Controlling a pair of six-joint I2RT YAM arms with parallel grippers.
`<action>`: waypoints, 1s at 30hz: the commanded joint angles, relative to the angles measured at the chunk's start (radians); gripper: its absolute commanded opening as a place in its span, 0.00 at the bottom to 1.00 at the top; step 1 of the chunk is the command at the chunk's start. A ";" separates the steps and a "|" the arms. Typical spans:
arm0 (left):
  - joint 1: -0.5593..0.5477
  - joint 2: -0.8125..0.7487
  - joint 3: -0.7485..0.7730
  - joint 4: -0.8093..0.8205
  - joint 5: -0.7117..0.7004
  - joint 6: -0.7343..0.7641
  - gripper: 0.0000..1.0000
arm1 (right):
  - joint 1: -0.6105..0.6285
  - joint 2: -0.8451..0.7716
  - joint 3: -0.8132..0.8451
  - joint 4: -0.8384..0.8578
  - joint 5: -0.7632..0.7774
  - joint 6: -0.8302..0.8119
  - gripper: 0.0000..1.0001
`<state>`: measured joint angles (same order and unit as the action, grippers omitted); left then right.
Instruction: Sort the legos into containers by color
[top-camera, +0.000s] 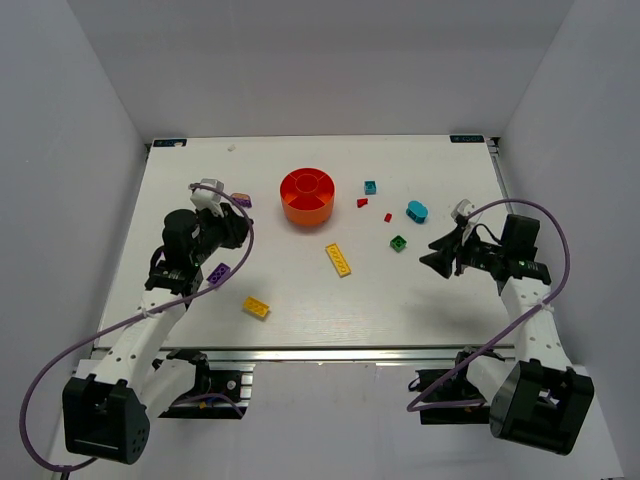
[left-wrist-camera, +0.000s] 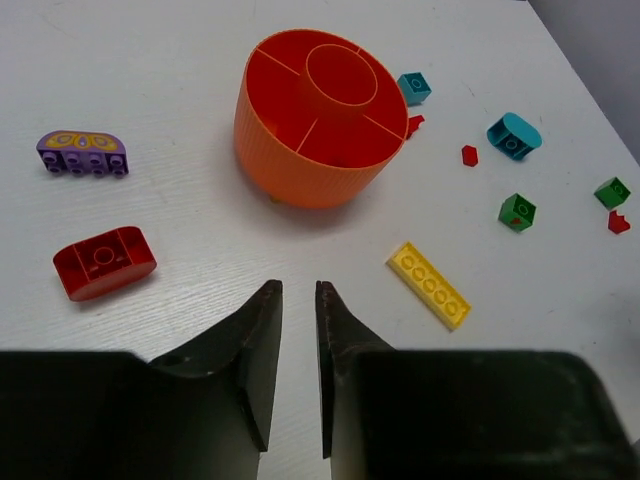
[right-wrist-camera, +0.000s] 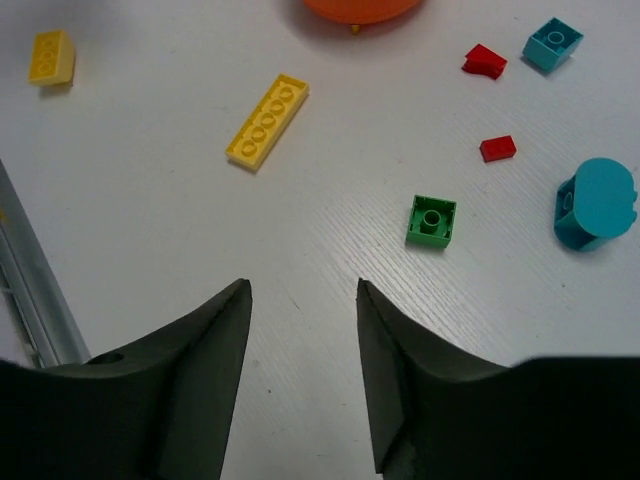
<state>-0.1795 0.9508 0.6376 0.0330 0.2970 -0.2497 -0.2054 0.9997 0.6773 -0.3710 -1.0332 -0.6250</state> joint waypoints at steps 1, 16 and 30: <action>0.000 -0.007 0.042 -0.019 -0.025 0.004 0.31 | 0.018 0.014 0.050 -0.040 -0.033 -0.035 0.50; 0.000 0.014 0.053 -0.067 -0.108 0.006 0.93 | 0.024 0.028 0.041 -0.005 0.012 0.019 0.82; 0.000 0.253 0.214 -0.160 -0.193 0.079 0.92 | 0.047 0.014 0.047 0.010 0.038 0.064 0.72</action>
<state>-0.1795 1.1709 0.7967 -0.1055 0.1223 -0.2192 -0.1684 1.0294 0.6907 -0.3893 -0.9958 -0.5785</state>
